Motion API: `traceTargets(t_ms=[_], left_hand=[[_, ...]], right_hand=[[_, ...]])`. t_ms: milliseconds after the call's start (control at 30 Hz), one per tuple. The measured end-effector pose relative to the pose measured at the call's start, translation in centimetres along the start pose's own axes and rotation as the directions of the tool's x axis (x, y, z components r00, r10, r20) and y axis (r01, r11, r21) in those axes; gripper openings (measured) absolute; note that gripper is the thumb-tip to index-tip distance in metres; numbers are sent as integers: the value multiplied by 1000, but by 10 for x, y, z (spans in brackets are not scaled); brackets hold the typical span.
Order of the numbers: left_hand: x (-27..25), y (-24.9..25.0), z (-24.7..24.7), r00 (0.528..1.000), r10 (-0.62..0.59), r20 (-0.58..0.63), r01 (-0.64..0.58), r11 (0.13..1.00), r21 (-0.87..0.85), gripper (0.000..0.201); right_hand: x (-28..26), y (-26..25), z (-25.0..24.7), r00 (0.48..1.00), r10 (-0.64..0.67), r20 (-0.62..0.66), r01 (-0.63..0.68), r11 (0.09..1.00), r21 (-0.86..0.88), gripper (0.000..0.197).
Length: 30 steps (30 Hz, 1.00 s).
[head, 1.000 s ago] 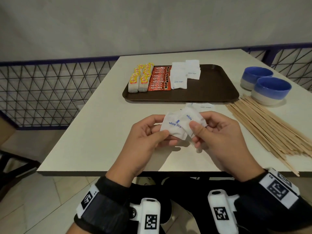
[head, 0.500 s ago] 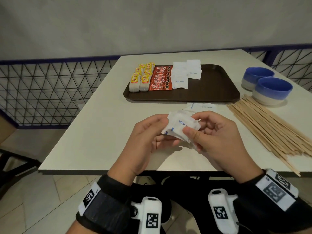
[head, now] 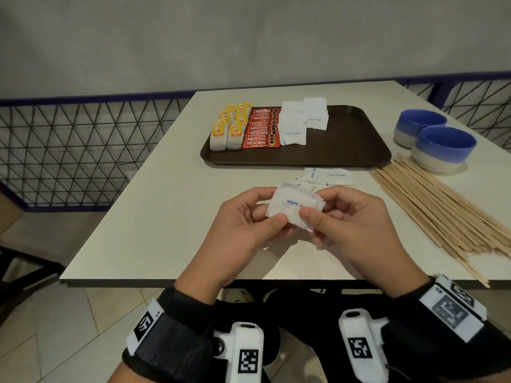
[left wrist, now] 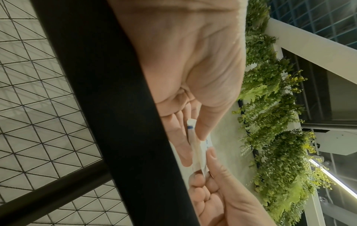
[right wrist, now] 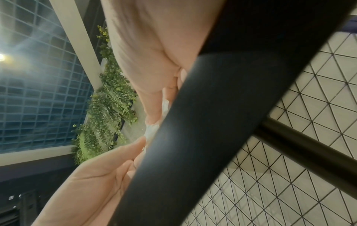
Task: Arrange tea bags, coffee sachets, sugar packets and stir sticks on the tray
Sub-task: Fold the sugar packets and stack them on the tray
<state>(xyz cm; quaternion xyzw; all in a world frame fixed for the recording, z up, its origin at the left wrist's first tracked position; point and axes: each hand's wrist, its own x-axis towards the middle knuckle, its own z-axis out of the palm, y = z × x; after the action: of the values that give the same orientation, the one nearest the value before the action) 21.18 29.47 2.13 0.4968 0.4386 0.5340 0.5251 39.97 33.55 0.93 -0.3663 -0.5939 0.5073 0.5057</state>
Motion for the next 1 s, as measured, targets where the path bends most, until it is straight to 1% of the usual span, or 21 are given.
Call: traceTargets(t_ms=[200,267,333,400,500,667,733,800,900,933,1000], left_hand=[[-1,-1,-1,1000,-6,-6,6,1000,-5,30],[-1,0,-1,1000,-10,-9,10,1000,0,31],[-1,0,-1,1000,-9,-5,9,1000,9,30],[-1,0,0,1000,-1,1,1,1000,22,29],[-1,0,0,1000,4,-2,-4,1000,19,26],[-2,1,1,1000,-12,-16,12,1000,12,25],[-2,1,0,1000,-15,-15,15,1000,25,24],[-2,0,0,1000,-13,-8,13,999,33,24],[-3,2,1,1000,-7,-1,7,999,39,24],[-3,1,2,1000,-6,-3,6,999,35,24],[-3,0,2,1000,7,-27,-7,1000,10,23]], right_hand=[[0,-2,0,1000,20,11,-20,1000,-9,25],[0,-1,0,999,23,40,-23,1000,-5,23],[1,0,-1,998,26,63,-26,1000,10,16],[1,1,-2,998,22,67,-22,1000,-6,8],[1,1,-1,997,14,71,-13,1000,-6,4],[1,0,-1,999,7,46,-9,999,40,8],[2,1,-2,999,11,39,-12,999,37,13],[2,0,-3,999,24,45,-25,999,28,12],[4,-6,-8,991,86,106,-87,996,5,10],[5,-11,-11,984,113,140,-110,993,-30,10],[10,-28,-19,967,148,208,-115,980,-163,10]])
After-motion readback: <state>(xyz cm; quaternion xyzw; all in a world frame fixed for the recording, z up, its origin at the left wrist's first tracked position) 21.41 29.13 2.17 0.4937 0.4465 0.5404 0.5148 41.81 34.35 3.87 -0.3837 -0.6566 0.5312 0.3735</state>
